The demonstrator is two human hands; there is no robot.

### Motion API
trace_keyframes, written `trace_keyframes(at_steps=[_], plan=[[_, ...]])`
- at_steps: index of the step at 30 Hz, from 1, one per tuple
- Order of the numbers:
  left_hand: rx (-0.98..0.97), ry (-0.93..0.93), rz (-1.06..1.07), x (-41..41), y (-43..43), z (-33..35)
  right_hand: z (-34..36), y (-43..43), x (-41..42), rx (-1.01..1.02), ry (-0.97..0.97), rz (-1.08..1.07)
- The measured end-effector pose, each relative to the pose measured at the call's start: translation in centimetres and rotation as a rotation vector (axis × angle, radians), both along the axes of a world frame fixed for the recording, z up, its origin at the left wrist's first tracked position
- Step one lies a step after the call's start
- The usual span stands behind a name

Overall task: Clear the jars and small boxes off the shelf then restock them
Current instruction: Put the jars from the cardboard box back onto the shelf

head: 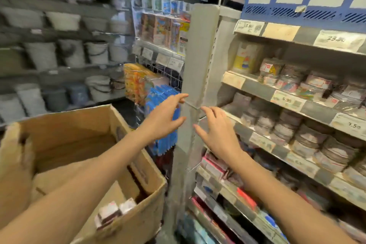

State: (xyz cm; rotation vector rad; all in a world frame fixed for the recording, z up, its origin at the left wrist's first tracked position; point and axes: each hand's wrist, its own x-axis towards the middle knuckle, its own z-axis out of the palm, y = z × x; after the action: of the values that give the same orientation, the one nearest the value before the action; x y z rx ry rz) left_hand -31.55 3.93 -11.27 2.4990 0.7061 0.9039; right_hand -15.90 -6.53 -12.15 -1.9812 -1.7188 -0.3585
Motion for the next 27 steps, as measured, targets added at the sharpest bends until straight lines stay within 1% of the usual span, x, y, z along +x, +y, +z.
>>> trace_keyframes(at_steps=[2, 5, 8, 10, 14, 18, 20, 23, 27], plan=[[-0.02, 0.076, 0.109, -5.4, 0.1, -2.6, -2.2, 1.4, -4.2, -0.05, 0.05, 0.134], [-0.014, 0.163, 0.232, -10.8, 1.2, -5.2, -4.2, 3.4, -8.5, -0.15, 0.075, 0.222], [-0.099, 0.216, 0.399, -15.1, 2.3, -7.4, -6.1, 5.6, -12.4, -0.211, 0.106, 0.329], [-0.142, 0.255, 0.466, -17.2, 3.3, -9.0, -7.3, 6.9, -14.5, -0.272, 0.109, 0.384], [-0.228, 0.387, 0.5, -19.4, 6.1, -13.2, -10.2, 10.2, -17.4, -0.435, 0.041, 0.439], [-0.283, 0.581, 0.457, -20.5, 9.5, -18.8, -14.1, 13.1, -18.8, -0.731, -0.016, 0.498], [-0.353, 0.629, 0.431, -20.9, 11.4, -21.9, -16.1, 14.8, -19.0, -0.854, -0.029, 0.52], [-0.493, 0.658, 0.372, -21.3, 13.3, -25.9, -18.3, 16.0, -18.8, -0.965, -0.065, 0.553], [-0.573, 0.777, 0.363, -21.3, 15.5, -30.1, -21.8, 17.1, -18.6, -1.09, -0.201, 0.643]])
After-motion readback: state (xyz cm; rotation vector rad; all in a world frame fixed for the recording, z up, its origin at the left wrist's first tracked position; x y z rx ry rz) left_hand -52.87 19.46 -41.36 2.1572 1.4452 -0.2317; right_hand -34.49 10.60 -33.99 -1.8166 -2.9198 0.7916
